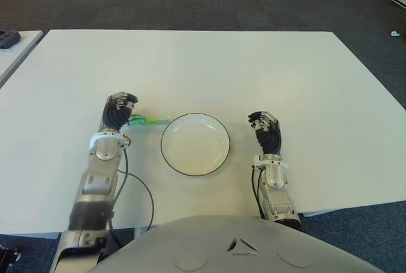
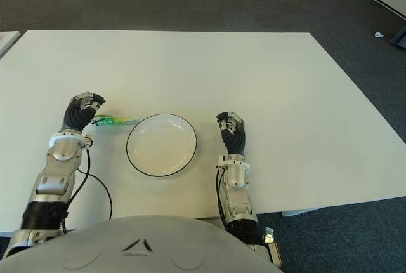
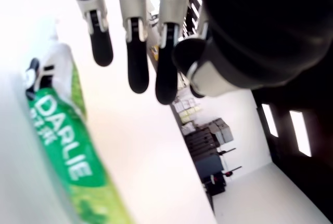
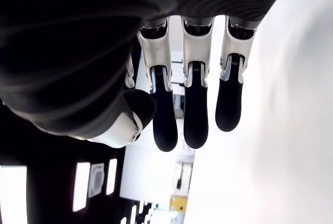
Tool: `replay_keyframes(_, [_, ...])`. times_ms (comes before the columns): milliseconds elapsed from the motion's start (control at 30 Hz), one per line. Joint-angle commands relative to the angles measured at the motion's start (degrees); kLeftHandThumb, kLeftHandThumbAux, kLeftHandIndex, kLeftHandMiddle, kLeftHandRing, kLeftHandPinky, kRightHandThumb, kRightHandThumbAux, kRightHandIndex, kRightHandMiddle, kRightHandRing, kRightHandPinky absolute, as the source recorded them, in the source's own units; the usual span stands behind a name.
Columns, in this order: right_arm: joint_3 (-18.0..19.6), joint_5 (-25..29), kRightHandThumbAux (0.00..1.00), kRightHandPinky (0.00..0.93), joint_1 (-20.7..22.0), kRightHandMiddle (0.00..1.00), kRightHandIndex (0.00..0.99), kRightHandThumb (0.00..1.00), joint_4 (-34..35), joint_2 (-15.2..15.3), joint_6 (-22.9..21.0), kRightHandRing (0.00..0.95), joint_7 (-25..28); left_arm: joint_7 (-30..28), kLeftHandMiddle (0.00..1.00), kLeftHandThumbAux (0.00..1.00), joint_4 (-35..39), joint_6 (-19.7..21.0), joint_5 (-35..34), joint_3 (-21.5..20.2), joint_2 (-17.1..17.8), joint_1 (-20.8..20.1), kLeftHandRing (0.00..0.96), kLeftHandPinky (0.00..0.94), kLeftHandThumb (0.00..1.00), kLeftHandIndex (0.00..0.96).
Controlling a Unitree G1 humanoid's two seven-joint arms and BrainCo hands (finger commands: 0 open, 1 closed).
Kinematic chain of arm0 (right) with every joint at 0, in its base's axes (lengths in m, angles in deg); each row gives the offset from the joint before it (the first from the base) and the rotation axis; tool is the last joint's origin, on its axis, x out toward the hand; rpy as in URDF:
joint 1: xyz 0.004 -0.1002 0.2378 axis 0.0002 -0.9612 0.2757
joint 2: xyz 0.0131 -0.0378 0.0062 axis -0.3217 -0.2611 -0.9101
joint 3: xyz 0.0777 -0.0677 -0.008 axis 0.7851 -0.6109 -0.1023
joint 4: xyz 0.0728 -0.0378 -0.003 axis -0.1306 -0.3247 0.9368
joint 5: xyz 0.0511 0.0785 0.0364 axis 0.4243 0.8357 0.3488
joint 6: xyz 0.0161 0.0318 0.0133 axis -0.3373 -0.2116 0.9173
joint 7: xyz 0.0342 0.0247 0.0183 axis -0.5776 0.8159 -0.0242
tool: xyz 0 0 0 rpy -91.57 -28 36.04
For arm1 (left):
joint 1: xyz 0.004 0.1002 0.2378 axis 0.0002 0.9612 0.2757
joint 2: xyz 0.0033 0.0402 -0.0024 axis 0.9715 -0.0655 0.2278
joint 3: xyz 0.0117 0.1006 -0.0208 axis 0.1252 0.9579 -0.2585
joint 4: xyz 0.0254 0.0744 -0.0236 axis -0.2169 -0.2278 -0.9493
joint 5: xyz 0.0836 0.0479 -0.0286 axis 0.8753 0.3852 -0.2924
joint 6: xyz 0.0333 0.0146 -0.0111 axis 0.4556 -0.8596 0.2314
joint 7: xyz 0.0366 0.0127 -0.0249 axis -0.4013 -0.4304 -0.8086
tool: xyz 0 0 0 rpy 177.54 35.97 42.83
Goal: Put the toothpaste on the table into the plate.
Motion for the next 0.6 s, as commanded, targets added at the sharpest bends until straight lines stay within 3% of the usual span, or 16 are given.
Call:
replay_keyframes(33, [-0.03, 0.25, 0.731, 0.444, 0.72, 0.467, 0.427, 0.704, -0.75, -0.23, 0.59, 0.451, -0.14, -2.48, 0.827, 0.713, 5.41, 0.45, -1.22, 0.53, -0.88, 1.93, 0.83, 0.84, 0.71, 0.441])
replay_keyframes(267, [-0.01, 0.23, 0.73, 0.439, 0.78, 0.465, 0.427, 0.704, -1.02, -0.2, 0.57, 0.449, -0.14, -6.3, 0.855, 0.714, 6.02, -9.11, -2.3, 3.32, -1.23, 3.49, 0.845, 0.84, 0.708, 0.44])
replay_keyframes(600, [0.09, 0.23, 0.731, 0.438, 0.97, 0.461, 0.427, 0.703, -1.19, -0.21, -0.41, 0.447, -0.1, -11.49, 0.838, 0.712, 14.51, -13.24, 1.12, 9.47, 0.69, 7.63, 0.816, 0.79, 0.709, 0.441])
